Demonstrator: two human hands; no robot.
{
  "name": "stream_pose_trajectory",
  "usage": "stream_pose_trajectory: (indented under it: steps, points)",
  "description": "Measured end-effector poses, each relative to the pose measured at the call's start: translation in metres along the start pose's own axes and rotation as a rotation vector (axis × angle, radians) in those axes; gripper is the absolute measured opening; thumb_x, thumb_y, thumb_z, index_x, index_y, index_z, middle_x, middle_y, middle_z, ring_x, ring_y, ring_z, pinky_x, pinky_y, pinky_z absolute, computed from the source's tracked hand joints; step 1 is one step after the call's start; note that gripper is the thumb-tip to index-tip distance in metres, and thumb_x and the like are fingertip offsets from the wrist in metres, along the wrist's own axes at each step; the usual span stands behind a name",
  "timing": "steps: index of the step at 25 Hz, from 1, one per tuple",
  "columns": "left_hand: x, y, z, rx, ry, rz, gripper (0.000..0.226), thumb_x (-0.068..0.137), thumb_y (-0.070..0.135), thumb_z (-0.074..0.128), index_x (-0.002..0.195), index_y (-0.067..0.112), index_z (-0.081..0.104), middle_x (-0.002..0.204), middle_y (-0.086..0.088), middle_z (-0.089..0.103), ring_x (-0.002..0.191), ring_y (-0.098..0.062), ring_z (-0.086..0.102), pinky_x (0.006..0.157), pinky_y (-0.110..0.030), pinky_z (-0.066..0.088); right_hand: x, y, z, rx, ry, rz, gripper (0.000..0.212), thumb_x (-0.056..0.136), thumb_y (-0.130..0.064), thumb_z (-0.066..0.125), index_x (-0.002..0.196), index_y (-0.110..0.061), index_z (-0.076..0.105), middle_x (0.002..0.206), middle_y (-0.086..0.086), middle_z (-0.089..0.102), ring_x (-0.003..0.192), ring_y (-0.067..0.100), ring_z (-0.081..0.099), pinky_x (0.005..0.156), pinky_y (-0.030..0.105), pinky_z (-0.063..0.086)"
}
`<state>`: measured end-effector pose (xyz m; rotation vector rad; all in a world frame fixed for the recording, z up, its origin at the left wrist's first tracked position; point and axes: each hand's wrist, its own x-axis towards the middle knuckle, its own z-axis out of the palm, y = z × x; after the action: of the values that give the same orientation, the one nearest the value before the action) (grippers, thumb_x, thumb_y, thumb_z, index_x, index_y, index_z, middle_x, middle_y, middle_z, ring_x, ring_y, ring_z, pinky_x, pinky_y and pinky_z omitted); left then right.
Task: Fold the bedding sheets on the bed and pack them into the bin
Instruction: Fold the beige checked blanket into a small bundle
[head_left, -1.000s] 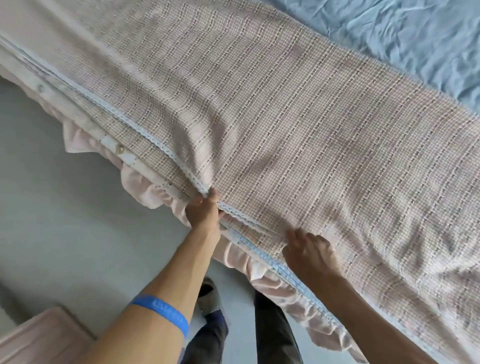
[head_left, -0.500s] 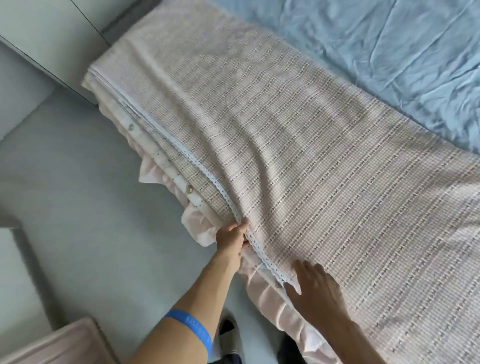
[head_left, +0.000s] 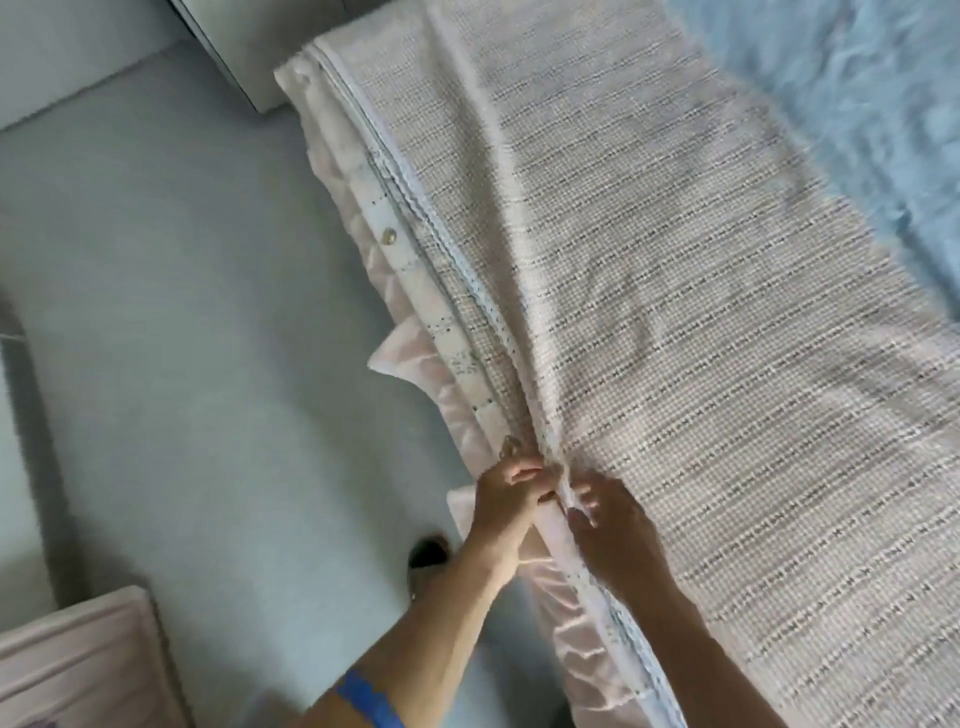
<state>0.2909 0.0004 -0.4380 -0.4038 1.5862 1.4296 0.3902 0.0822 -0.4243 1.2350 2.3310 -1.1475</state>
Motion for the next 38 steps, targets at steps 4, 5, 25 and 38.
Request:
stream_pose_trajectory:
  steps: [4, 5, 25, 38]
  points:
    - [0.065, 0.097, 0.010, -0.141, -0.112, -0.062, 0.053, 0.070, 0.038, 0.083, 0.095, -0.004, 0.064, 0.090, -0.025, 0.067, 0.070, -0.028, 0.067, 0.067, -0.034, 0.055, 0.067, -0.074, -0.006, 0.175, 0.078, 0.192, 0.038, 0.087, -0.010, 0.051, 0.119, -0.028, 0.064, 0.109, -0.004, 0.067, 0.101, 0.018, 0.062, 0.085, 0.031, 0.046]
    - [0.085, 0.124, 0.008, -0.208, -0.043, -0.099, 0.054, 0.070, 0.032, 0.085, 0.105, -0.003, 0.064, 0.099, -0.017, 0.070, 0.081, -0.027, 0.069, 0.079, -0.037, 0.055, 0.079, -0.082, -0.002, 0.147, 0.016, 0.179, 0.045, 0.085, -0.008, 0.051, 0.122, -0.030, 0.064, 0.113, -0.005, 0.066, 0.104, 0.018, 0.061, 0.090, 0.032, 0.047]
    - [0.335, 0.459, -0.097, -0.121, 0.221, -0.087, 0.032, 0.080, 0.041, 0.073, 0.099, 0.016, 0.066, 0.129, -0.010, 0.064, 0.122, -0.032, 0.057, 0.108, -0.052, 0.041, 0.296, -0.311, -0.015, 0.112, -0.217, 0.061, 0.071, 0.085, -0.001, 0.047, 0.150, -0.027, 0.034, 0.138, 0.002, 0.047, 0.128, 0.025, 0.045, 0.110, 0.036, 0.031]
    - [0.433, 0.579, -0.201, 1.155, 0.065, 0.861, 0.055, 0.095, 0.025, 0.056, 0.147, 0.016, 0.038, 0.153, -0.010, 0.036, 0.139, -0.024, 0.035, 0.112, -0.036, 0.029, 0.452, -0.463, 0.016, -0.221, 0.147, 0.091, 0.079, 0.091, -0.027, 0.052, 0.156, -0.025, 0.008, 0.166, 0.001, -0.003, 0.150, 0.032, 0.007, 0.120, 0.053, 0.013]
